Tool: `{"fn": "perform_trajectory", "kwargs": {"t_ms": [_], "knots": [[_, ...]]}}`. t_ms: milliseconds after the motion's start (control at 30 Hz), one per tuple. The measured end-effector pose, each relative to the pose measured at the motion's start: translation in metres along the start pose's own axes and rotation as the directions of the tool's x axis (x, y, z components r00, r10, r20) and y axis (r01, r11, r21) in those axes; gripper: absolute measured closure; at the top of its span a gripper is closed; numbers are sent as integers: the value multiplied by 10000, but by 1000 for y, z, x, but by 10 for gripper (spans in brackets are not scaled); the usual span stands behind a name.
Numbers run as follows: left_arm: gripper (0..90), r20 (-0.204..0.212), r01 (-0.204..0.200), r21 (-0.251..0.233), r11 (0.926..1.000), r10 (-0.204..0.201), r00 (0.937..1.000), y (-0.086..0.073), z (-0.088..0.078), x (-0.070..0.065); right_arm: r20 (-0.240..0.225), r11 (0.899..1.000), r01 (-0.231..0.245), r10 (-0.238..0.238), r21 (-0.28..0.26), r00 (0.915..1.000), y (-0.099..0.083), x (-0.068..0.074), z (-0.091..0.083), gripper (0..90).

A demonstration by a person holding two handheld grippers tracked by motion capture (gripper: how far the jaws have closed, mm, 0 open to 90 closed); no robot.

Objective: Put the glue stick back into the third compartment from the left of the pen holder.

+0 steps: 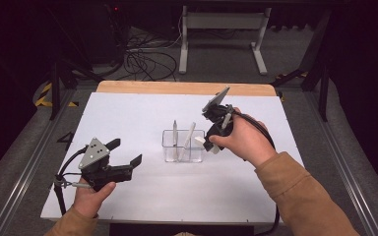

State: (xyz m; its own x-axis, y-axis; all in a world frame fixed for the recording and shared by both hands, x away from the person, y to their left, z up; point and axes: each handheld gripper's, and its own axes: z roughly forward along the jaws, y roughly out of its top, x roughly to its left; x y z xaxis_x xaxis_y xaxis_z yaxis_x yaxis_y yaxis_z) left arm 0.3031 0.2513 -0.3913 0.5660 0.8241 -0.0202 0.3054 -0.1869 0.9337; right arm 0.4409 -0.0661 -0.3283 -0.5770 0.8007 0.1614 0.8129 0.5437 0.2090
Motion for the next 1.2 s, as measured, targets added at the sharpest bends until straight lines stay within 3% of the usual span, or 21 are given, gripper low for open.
{"fn": "perform_trajectory", "kwargs": {"t_ms": [367,400,500,800,900,1000,1100,1200], "knots": [[134,0,0,12,10000,0,10000,0,0,0,399,9998,-163,167,-101,9991,12,5,9,672],[134,0,3,10,10000,-3,10000,0,0,0,439,9997,-106,115,-225,9990,12,5,9,667],[134,-11,14,-15,10000,-14,10000,-1,0,1,423,9935,372,-328,-1076,9986,10,4,7,505],[133,-73,4,7,10000,-4,10000,-1,0,1,490,9745,878,-793,-2066,9956,-5,3,-4,432],[133,-169,-25,-39,10000,24,9999,-2,-1,3,545,9636,1157,-1056,-2409,9929,-11,3,-7,418],[133,-240,37,-78,10000,-39,9997,-3,-3,5,567,9467,1428,-1320,-2889,9896,-19,3,-11,414],[133,-315,59,-149,9999,-64,9995,-5,-5,7,548,9197,1649,-1556,-3564,9863,-28,3,-17,402],[132,-353,49,-230,9997,-57,9994,-6,-8,9,652,8831,2001,-1906,-4243,9795,-38,1,-21,370]]}}
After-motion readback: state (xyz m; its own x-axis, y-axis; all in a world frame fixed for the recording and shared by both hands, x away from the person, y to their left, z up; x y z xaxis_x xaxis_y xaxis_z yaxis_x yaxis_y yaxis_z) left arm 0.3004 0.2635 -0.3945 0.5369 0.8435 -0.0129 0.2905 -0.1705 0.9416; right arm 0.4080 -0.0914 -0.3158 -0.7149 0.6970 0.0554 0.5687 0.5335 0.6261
